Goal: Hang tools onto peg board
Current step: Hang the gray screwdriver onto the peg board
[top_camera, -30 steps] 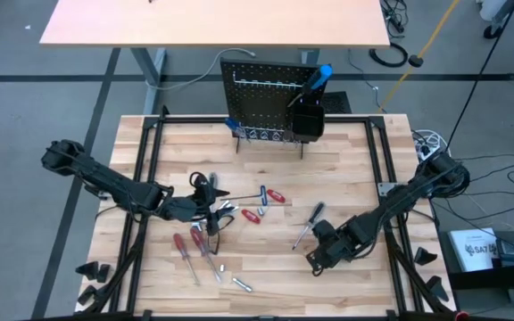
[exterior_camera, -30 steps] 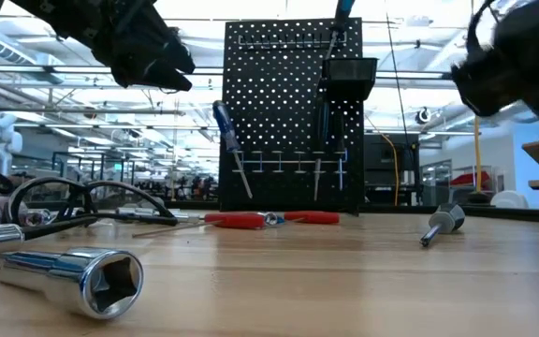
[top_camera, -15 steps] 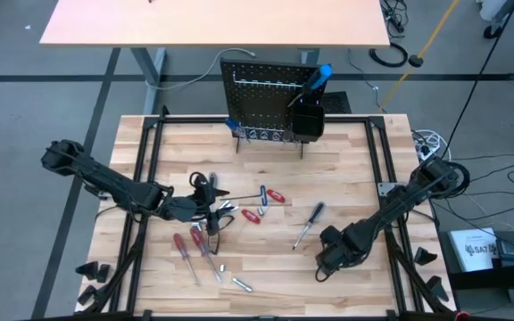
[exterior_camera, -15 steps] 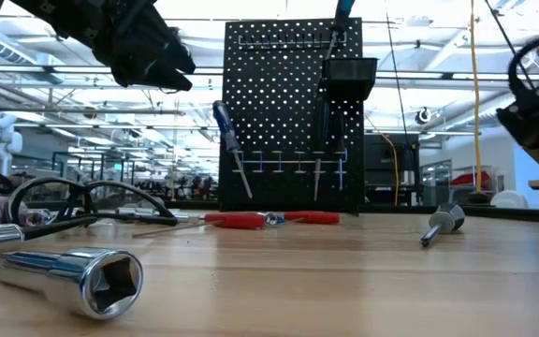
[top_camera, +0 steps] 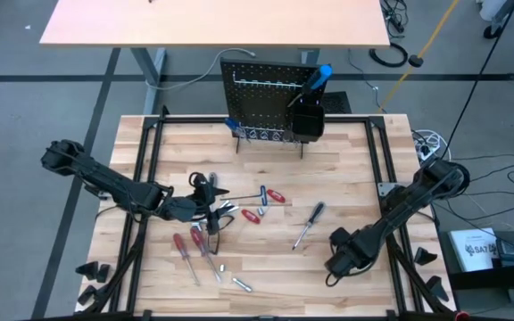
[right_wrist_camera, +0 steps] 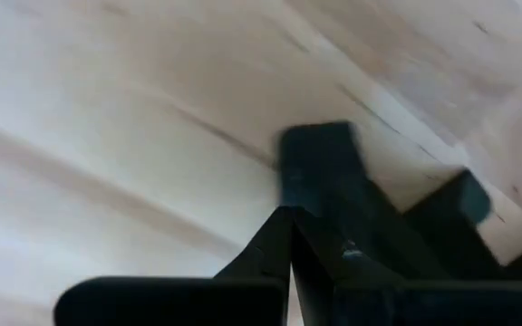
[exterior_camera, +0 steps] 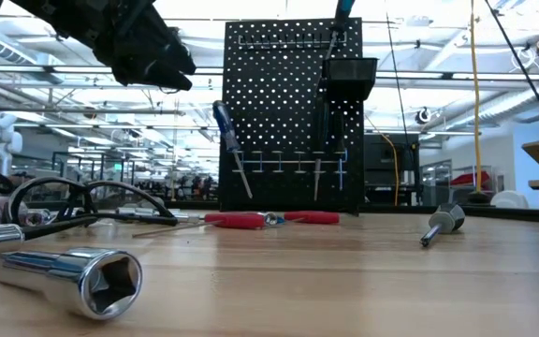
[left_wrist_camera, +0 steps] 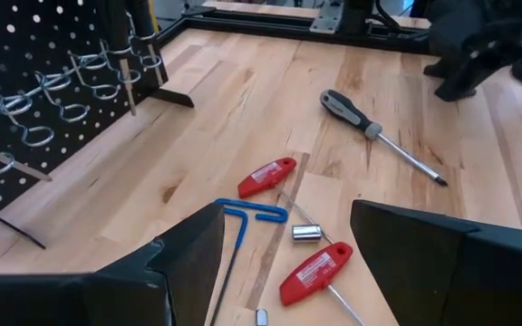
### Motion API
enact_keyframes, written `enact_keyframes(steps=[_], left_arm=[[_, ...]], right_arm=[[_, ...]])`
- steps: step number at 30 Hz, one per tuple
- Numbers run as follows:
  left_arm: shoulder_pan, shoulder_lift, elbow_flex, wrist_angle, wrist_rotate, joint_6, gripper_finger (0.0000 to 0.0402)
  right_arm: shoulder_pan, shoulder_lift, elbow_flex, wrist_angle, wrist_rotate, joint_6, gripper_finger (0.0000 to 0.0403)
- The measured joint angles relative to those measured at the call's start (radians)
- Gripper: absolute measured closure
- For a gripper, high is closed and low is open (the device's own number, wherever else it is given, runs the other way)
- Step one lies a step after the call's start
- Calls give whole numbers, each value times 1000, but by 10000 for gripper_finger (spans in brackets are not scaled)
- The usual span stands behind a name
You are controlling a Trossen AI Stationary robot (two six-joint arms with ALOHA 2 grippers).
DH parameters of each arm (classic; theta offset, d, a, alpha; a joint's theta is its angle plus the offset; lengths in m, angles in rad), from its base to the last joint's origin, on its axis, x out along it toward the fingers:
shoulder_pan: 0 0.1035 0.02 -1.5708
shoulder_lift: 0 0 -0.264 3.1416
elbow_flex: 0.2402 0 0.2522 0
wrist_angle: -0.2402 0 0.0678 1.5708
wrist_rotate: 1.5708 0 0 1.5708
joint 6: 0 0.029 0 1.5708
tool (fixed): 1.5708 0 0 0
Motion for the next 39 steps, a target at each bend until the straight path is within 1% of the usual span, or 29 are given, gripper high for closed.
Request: enact_keyframes(steps=[8, 10, 13, 15, 18, 22, 26, 30, 35, 39], left_arm=[[0, -2, 0, 0, 4, -15, 153], [8, -1, 0, 7, 55, -47, 153], [29, 23, 0, 65, 202, -101, 153], [38, 53, 0, 121, 269, -125, 153], [44, 115, 5, 190, 285, -159, 153], [46, 232, 62, 195, 284, -185, 153], [54, 351, 168, 217, 284, -176, 153], [91, 464, 289, 189, 294, -176, 153], [140, 590, 432, 164, 373, -175, 153], [177, 687, 545, 122, 439, -154, 153]], right_arm=[[-24, -63, 105, -27, 185, -12, 403], [-42, -65, 118, -25, 265, -11, 403], [-88, -65, 122, -4, 364, -44, 403], [-117, -65, 122, 6, 405, -71, 403], [-150, -65, 122, -1, 470, -90, 403], [-176, -65, 122, -67, 521, -93, 397], [-180, -65, 122, -173, 532, -92, 369], [-168, -65, 122, -231, 530, -74, 321], [-119, -65, 94, -238, 537, -46, 257], [-58, -68, 53, -257, 576, 22, 224]])
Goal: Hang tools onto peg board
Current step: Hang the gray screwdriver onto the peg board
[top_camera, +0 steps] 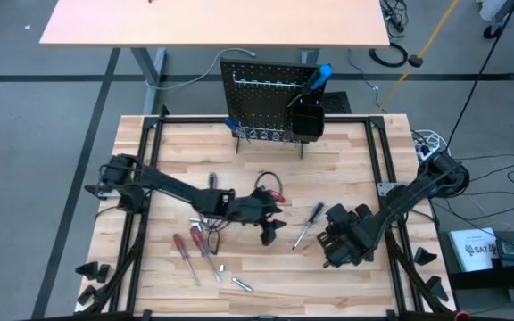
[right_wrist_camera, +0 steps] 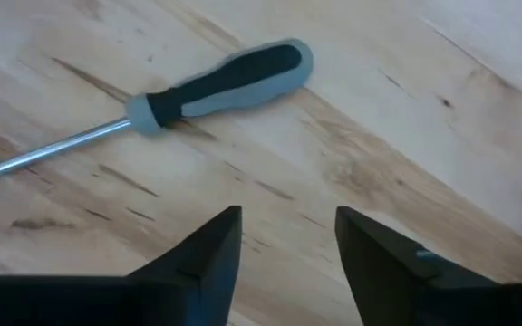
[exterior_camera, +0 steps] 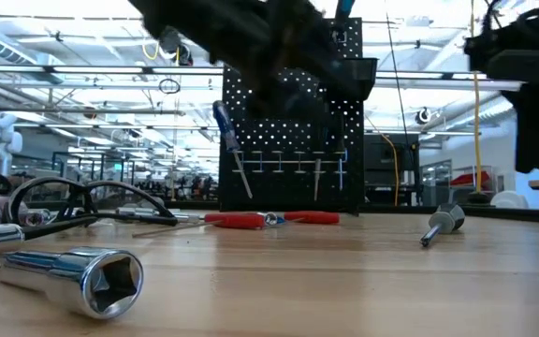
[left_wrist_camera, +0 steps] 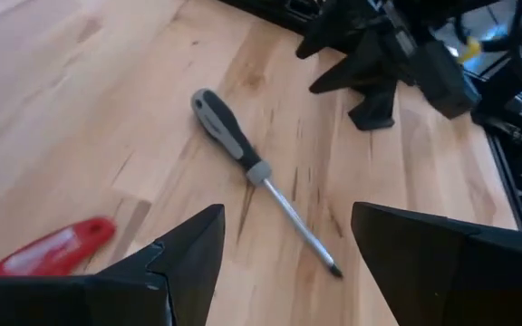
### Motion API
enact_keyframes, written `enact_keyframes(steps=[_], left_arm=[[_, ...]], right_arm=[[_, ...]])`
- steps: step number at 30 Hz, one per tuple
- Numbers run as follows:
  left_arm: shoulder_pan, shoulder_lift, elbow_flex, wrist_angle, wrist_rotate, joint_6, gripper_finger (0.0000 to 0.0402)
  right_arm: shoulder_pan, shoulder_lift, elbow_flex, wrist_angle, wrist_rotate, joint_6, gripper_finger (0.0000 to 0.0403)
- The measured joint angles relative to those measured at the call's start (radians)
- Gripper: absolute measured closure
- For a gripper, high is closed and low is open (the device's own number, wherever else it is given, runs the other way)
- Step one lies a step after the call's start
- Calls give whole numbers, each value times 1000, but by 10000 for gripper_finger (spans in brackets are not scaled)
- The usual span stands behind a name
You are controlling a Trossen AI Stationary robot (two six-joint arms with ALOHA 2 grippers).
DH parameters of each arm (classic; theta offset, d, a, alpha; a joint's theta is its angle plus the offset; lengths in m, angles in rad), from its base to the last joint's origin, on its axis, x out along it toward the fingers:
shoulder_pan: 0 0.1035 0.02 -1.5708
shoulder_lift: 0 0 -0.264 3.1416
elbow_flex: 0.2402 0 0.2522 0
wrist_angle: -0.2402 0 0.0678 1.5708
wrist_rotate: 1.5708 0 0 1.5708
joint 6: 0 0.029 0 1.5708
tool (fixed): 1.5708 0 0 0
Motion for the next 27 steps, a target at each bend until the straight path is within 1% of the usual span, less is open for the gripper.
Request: enact_keyframes(steps=[2, 4, 8, 11, 15, 18, 22, 27], left_arm=[[19, 48, 51, -9, 48, 2, 153], [34, 92, 105, -25, 85, 5, 153], [58, 177, 203, -71, 96, 26, 153], [73, 234, 272, -94, 102, 30, 153], [90, 307, 365, -133, 118, 32, 153], [103, 364, 430, -171, 133, 33, 153], [118, 429, 519, -234, 134, 55, 153], [130, 481, 593, -259, 134, 76, 153]], right_arm=[[28, -9, -20, 13, 26, 42, 218], [52, -20, -40, 45, 74, 73, 217], [96, -30, -68, 45, 183, 152, 222], [120, -30, -94, 42, 236, 218, 226], [147, -30, -137, 41, 244, 301, 226], [170, -30, -158, 39, 207, 328, 226], [203, -30, -166, 32, 184, 372, 226], [225, -42, -166, 11, 184, 413, 227]])
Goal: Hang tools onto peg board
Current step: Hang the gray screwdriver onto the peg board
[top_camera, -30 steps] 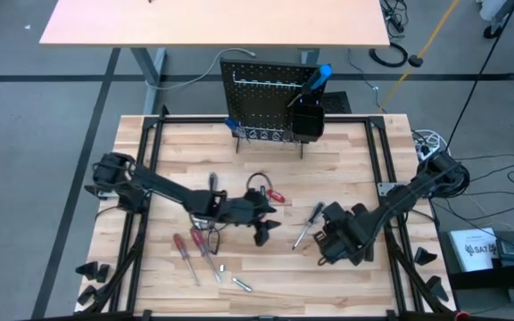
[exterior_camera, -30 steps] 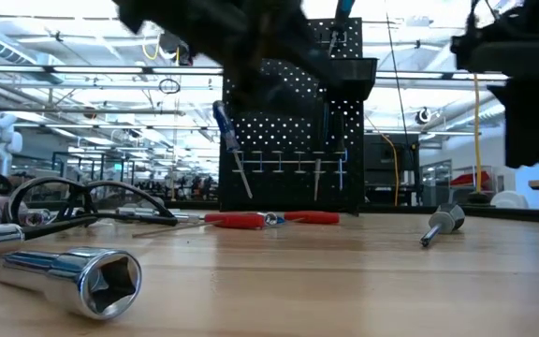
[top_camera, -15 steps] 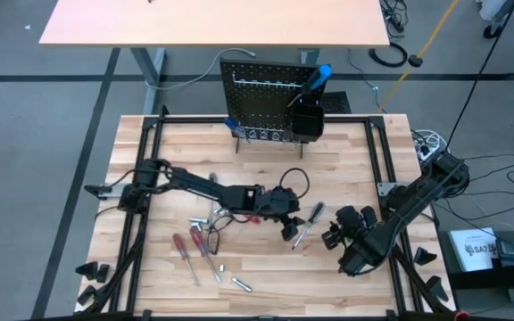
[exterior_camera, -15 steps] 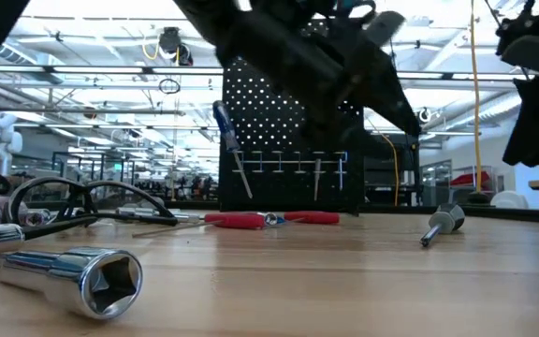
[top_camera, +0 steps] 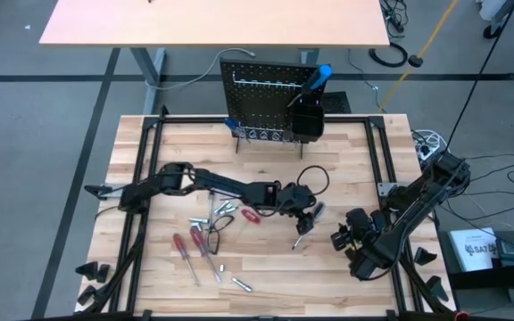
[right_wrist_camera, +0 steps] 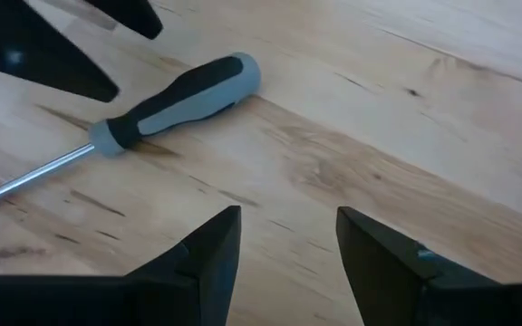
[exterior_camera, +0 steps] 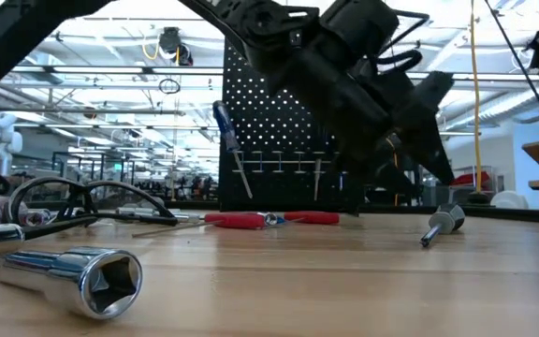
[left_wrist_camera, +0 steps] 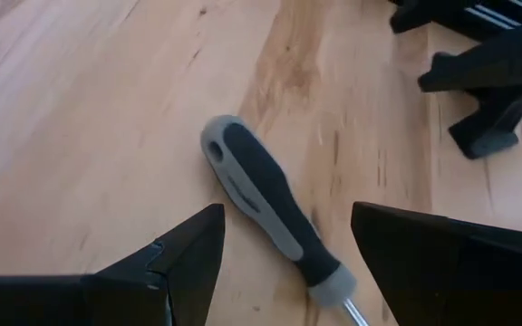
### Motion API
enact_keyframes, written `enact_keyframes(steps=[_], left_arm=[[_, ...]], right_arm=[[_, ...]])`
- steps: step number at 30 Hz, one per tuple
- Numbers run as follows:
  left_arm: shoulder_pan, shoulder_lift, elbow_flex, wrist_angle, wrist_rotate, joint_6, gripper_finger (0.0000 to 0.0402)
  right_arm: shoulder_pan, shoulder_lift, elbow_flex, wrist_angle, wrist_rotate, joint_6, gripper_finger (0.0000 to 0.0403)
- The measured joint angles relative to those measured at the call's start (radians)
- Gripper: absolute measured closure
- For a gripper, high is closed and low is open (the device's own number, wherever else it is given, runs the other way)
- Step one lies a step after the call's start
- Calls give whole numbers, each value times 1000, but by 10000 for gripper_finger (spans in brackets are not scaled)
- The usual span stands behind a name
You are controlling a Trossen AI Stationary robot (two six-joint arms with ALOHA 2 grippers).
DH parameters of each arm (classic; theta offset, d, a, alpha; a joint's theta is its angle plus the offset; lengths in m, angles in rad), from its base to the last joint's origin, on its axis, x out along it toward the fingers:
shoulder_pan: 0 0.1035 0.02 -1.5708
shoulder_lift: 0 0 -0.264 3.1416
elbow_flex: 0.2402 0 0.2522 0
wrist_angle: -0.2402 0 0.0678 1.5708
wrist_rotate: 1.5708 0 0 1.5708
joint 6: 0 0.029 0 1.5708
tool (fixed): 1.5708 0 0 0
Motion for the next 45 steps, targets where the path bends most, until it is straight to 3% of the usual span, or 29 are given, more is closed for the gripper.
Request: enact_keyframes(steps=[17, 21, 29, 32, 38, 45], left_arm=[[-23, 112, 100, -97, -77, 81, 161], [-22, 111, 101, -122, -89, 123, 197], [-28, 113, 98, -143, -89, 172, 308], [-29, 112, 97, -141, -88, 183, 315], [-36, 64, 89, -168, -73, 218, 315], [-54, -88, 93, -154, -27, 289, 315]], right_arm=[[3, -24, 0, -11, 27, 16, 227], [3, -24, 0, -11, 26, 16, 227], [3, -24, 0, -9, 26, 16, 227], [3, -24, 0, -9, 26, 16, 227], [3, -24, 0, -9, 25, 16, 227], [16, -24, 32, -47, 25, 23, 227]])
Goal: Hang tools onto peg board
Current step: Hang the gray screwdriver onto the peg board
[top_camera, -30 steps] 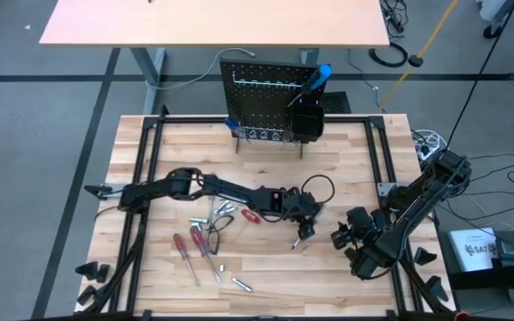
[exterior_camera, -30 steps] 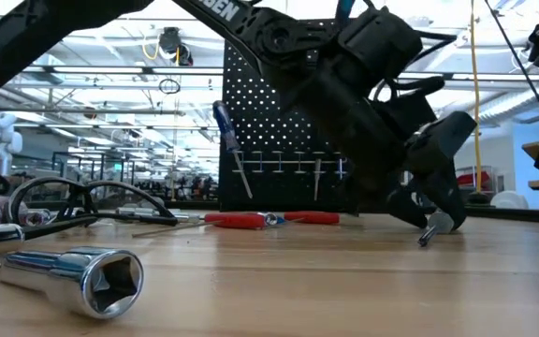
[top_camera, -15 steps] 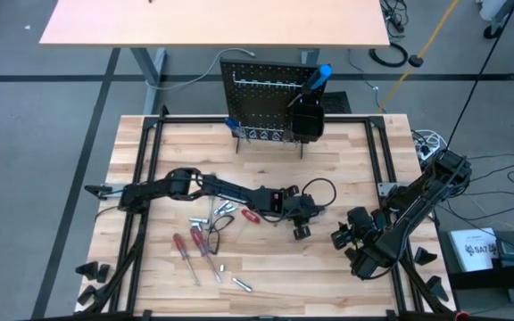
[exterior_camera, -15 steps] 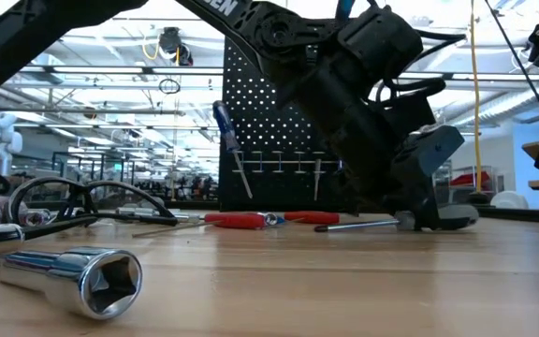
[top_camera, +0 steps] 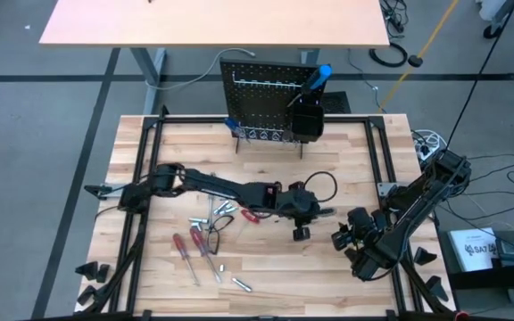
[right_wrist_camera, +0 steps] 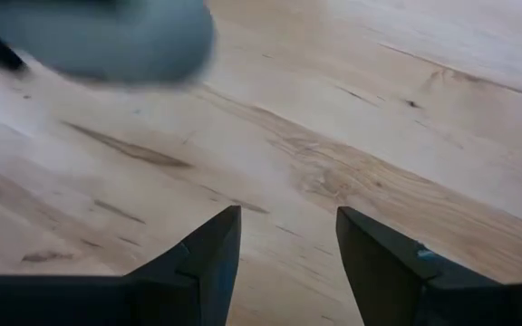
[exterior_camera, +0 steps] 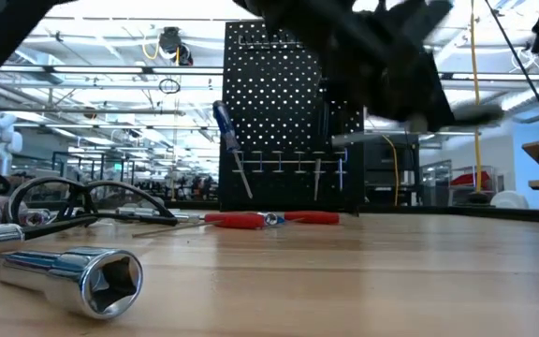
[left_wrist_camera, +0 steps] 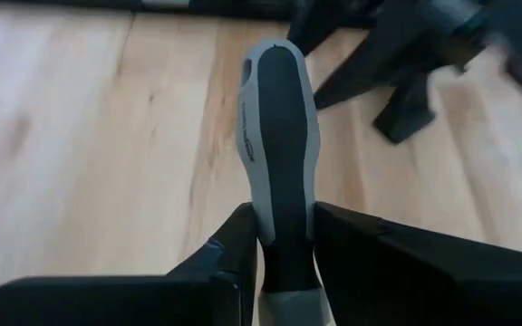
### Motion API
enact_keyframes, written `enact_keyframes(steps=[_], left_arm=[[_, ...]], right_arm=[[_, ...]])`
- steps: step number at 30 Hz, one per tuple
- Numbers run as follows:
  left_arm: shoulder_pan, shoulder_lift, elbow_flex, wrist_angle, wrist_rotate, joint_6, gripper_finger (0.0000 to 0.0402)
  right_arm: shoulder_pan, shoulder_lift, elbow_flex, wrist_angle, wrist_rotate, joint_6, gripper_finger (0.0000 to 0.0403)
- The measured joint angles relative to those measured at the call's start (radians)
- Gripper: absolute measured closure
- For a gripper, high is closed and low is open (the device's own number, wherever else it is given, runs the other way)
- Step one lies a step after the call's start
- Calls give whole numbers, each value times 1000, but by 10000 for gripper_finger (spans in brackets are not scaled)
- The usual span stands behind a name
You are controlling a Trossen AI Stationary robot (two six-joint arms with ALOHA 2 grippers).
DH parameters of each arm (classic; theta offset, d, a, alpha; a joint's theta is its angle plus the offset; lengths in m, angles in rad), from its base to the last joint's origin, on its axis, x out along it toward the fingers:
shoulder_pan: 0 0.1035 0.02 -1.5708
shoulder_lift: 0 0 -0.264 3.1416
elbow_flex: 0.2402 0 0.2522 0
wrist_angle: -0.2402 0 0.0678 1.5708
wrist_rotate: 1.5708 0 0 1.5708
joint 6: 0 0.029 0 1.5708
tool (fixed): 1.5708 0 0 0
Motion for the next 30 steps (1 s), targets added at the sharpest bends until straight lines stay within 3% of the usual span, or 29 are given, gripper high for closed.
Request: enact_keyframes(steps=[3, 7, 13, 23, 30], left_arm=[[-11, -67, -1, -38, 0, 44, 315], [-27, -167, -29, -79, -1, 77, 315], [-53, -375, -258, 34, -54, 65, 315], [-86, -717, -797, 694, -125, -82, 315], [-96, -696, -1084, 1442, -54, -54, 315]], right_arm=[[19, 0, 34, -34, 14, -2, 227], [57, 0, 86, -57, 108, -19, 227], [105, 0, 129, -3, 298, -166, 227], [79, -1, 129, 152, 740, -420, 227], [-47, 0, 129, 478, 770, -743, 227]])
